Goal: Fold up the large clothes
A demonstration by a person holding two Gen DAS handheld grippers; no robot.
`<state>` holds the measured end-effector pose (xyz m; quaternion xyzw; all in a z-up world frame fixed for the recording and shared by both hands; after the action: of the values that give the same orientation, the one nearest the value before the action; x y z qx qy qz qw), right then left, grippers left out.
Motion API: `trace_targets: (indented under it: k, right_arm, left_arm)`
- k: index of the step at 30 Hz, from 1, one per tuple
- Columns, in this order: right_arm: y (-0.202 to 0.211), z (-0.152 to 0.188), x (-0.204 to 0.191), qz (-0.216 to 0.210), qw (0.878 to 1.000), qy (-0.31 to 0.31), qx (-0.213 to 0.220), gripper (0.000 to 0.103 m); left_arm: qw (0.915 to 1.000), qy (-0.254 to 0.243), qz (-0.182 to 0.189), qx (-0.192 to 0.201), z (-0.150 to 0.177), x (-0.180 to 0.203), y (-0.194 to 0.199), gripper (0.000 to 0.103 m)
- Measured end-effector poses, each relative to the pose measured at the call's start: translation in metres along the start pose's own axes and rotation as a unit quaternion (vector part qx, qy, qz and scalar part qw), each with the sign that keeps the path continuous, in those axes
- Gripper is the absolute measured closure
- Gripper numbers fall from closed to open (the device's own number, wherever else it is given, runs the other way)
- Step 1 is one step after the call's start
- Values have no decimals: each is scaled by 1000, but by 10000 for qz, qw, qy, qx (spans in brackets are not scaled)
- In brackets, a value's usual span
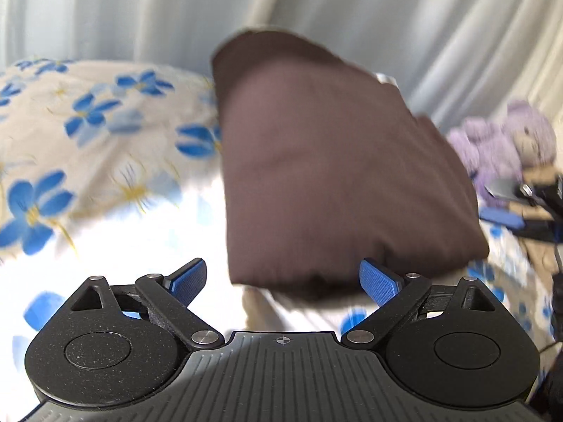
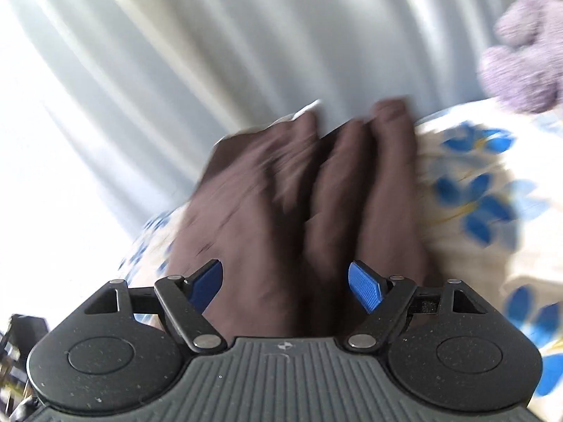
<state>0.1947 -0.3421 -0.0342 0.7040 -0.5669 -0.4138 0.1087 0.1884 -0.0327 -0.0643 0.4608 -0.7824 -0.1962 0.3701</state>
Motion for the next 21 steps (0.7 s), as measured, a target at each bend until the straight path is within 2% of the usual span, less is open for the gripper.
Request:
trace_targets:
  k: [1,4,6,9,13,15,18,21]
  right_arm:
    - [-7,4,-6,105,9998,143,-78,25]
    - [-24,12,-12,811,9946,629,-129,42]
    - [-34,16,-4,897,9942,549,-218,42]
    - [-44,21,2,946,9934,610,-211,42]
    - [-39,21,-3,1032,9927,598,-173,41]
    - [-24,28,-10,1242,9900,650,-161,35]
    - [-4,34,-16,1697,9826,750,-112,20]
    - [20,49,-26,2167,9728,796,-204,7]
  left_arm:
    - [10000,-23,-74,-44,2,-1,-5,6]
    - [9982,-10,-598,-86,4,-2,-21,6]
    - [9966,120,-813,-85,4,-9,-28,5]
    - [9963,282,-799,-119,4,-18,-33,2]
    - [9956,134,-917,-122,2,-16,-33,1]
    - [9951,135,-968,-166,2,-15,-30,1]
    - [9942,122,-1046,-234,4,-10,-20,2]
    - [9912,-103,-1275,-327,12,2,-4,1]
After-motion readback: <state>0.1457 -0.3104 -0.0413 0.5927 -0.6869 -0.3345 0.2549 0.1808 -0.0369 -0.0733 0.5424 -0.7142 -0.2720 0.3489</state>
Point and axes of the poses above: each gripper's, at about its wrist camera, not at the fingertips, and y roughly against the way its jaws point, x to its right, z to its underside, the point moved 3 cm from there along -y, roughly the way its jaws point, and after that the axes turned 9 degrees about z, right-handed, at the moved point
